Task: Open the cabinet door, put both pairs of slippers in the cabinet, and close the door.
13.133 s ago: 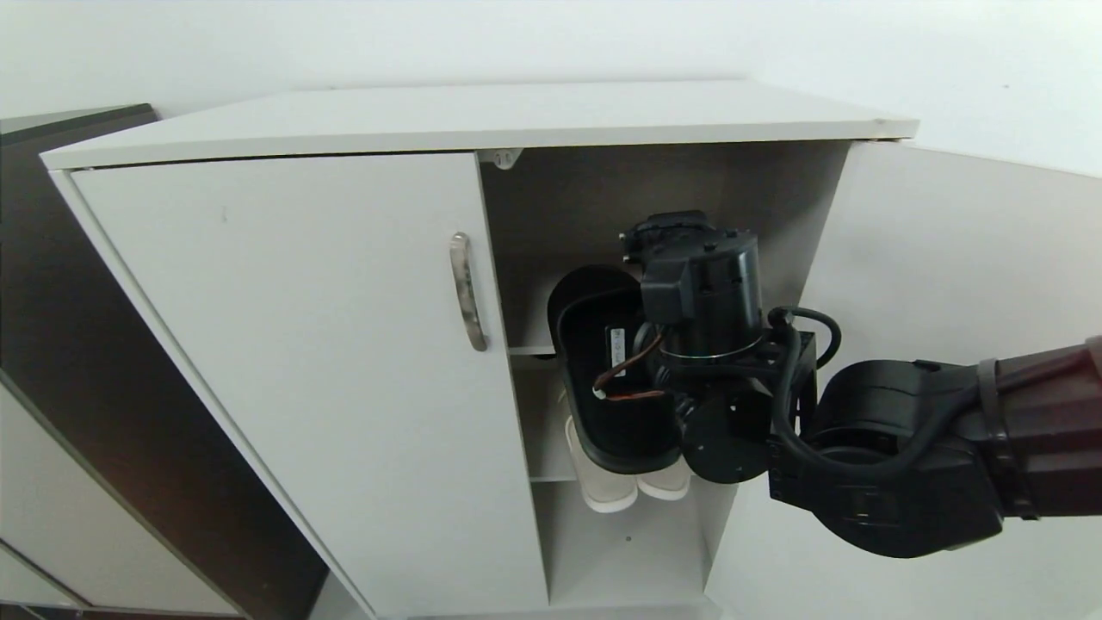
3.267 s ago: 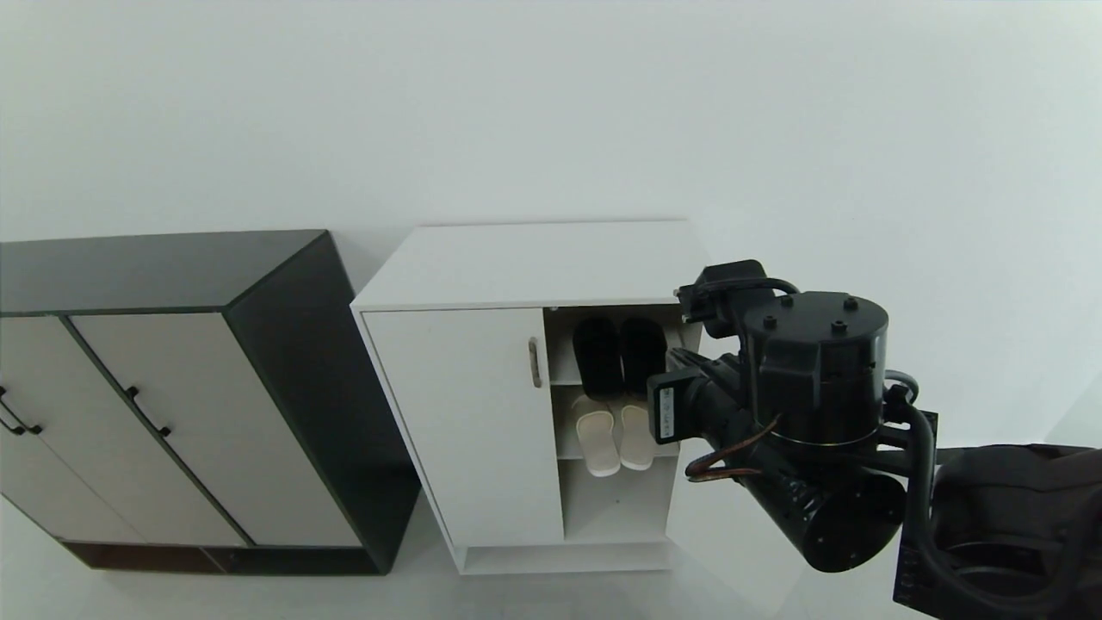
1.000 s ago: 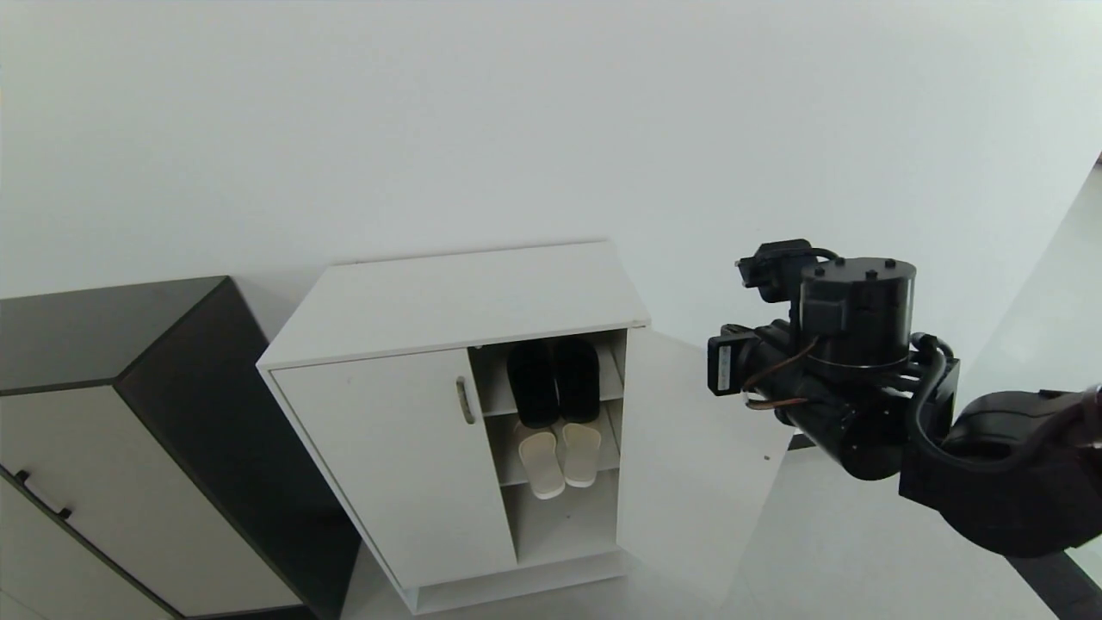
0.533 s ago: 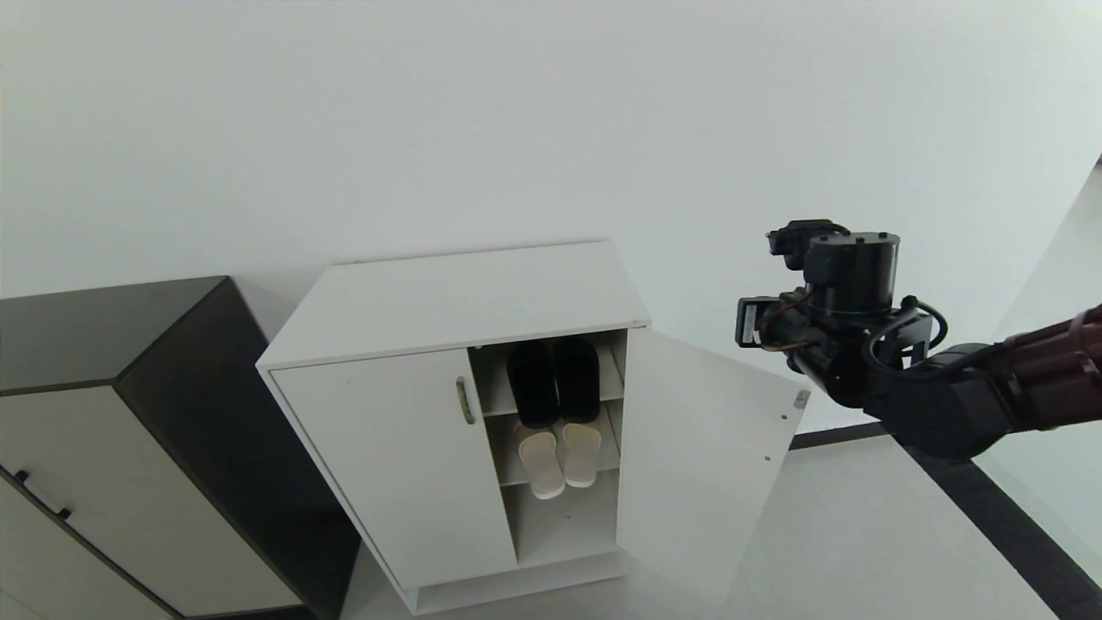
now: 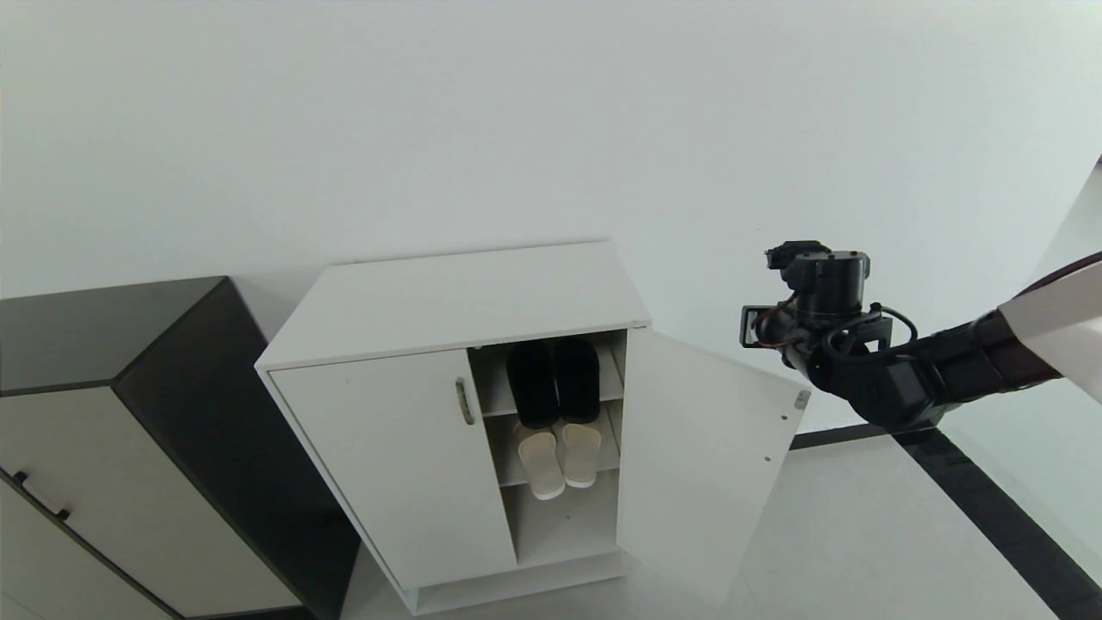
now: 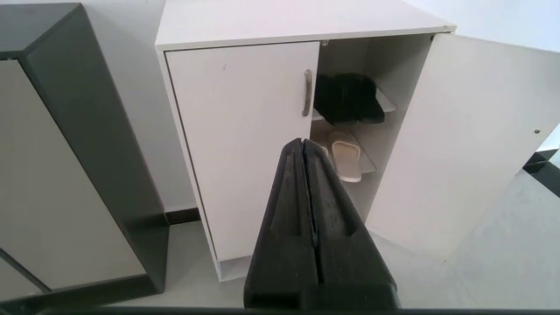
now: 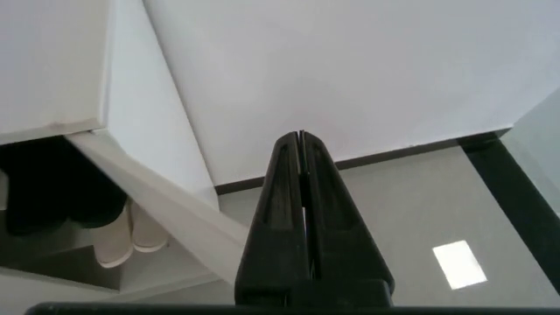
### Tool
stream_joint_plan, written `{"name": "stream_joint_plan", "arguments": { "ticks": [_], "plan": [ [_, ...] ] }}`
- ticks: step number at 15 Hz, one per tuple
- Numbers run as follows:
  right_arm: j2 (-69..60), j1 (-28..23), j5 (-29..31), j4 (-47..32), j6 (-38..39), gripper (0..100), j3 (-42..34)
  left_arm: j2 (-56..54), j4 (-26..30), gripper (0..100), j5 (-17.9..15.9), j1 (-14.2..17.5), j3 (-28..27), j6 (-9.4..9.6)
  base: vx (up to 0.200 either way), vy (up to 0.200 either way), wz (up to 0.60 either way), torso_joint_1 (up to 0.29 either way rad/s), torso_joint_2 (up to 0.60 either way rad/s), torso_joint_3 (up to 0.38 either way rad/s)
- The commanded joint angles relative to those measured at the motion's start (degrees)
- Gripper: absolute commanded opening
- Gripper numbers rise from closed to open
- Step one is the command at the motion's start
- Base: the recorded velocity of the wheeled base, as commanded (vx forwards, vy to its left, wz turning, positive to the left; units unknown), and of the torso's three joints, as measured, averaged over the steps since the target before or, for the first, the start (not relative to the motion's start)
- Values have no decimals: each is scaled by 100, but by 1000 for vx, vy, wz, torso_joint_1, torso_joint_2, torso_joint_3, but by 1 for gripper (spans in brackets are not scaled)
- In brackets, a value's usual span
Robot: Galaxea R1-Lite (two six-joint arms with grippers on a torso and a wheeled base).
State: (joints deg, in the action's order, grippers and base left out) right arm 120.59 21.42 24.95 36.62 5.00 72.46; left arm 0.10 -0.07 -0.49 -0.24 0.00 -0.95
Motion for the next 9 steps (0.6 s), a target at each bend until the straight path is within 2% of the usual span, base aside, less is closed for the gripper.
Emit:
{"name": "stream_joint_plan", "arguments": {
  "ticks": [1, 9],
  "plan": [
    [342, -129, -26, -41, 1, 0, 75, 8, -1, 0, 5, -2, 0, -2, 0, 0, 0, 0, 0, 0],
    [632, -147, -96, -59, 1, 0, 84, -1, -1, 0, 5, -2, 0, -2, 0, 0, 0, 0, 0, 0]
  ]
}}
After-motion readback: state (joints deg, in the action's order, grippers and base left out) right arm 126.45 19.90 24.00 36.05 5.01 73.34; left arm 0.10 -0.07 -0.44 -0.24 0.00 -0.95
